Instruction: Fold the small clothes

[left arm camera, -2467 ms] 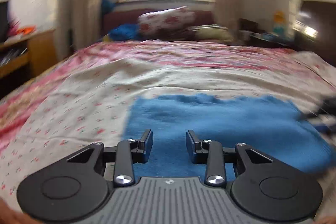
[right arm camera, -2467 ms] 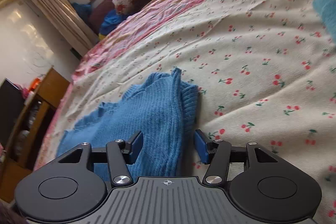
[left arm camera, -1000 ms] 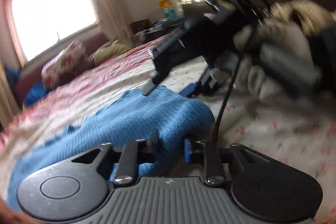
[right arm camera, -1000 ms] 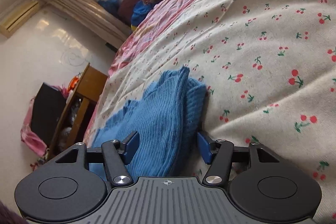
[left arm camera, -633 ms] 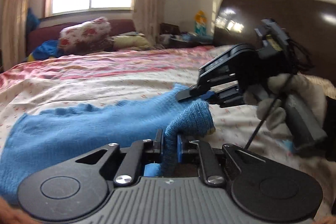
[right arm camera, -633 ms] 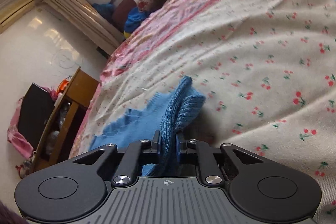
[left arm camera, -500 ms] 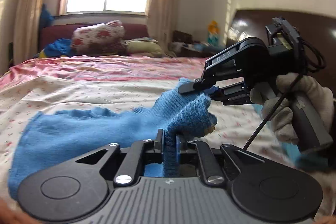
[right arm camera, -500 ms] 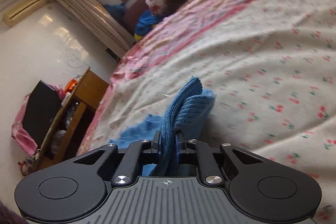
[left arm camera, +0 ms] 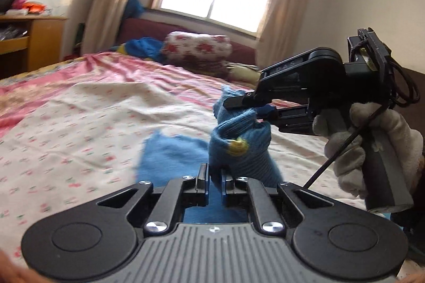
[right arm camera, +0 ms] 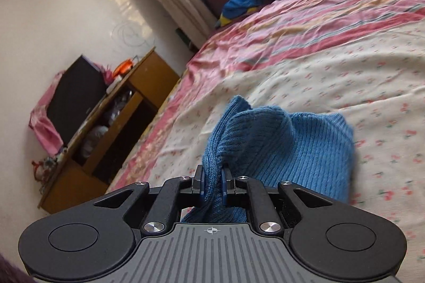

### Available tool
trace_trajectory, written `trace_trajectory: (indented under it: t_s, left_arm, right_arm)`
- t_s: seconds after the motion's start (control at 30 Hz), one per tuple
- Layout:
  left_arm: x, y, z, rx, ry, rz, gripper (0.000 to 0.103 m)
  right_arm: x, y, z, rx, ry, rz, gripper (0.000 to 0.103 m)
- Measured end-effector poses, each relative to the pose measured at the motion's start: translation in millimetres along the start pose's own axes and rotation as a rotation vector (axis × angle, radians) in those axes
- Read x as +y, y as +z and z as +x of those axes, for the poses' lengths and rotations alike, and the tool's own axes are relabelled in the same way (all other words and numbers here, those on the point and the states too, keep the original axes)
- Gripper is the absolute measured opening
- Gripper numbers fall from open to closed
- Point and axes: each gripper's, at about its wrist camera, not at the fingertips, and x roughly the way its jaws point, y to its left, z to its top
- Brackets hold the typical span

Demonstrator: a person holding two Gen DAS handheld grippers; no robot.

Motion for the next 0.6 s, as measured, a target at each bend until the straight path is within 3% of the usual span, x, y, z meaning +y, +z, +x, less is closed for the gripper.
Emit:
trace_trajectory:
  t_s: [0.2,0.3,0.5,0.6]
  left_arm:
    - [30,-9,6,0.07,0.062,-0.046,0.016]
    - [37,-15,4,0.111,0.076,-0.065,0.016]
    - [43,-15,-10,0.092,0.112,-0.075,0.017]
    - [44,-12,-17,0.059,0.123,-0.075,0.018]
  right_arm:
    - [22,-23,56,0.11,-0.076,-0.065,0.013]
    - [28,-32,75,0.158,-0.106,-0.096,0.017]
    - [42,-40,70,0.175,-0.047,-0.119,0.026]
    - [49,-38,47,0.118,-0.049,-0.162,0.027]
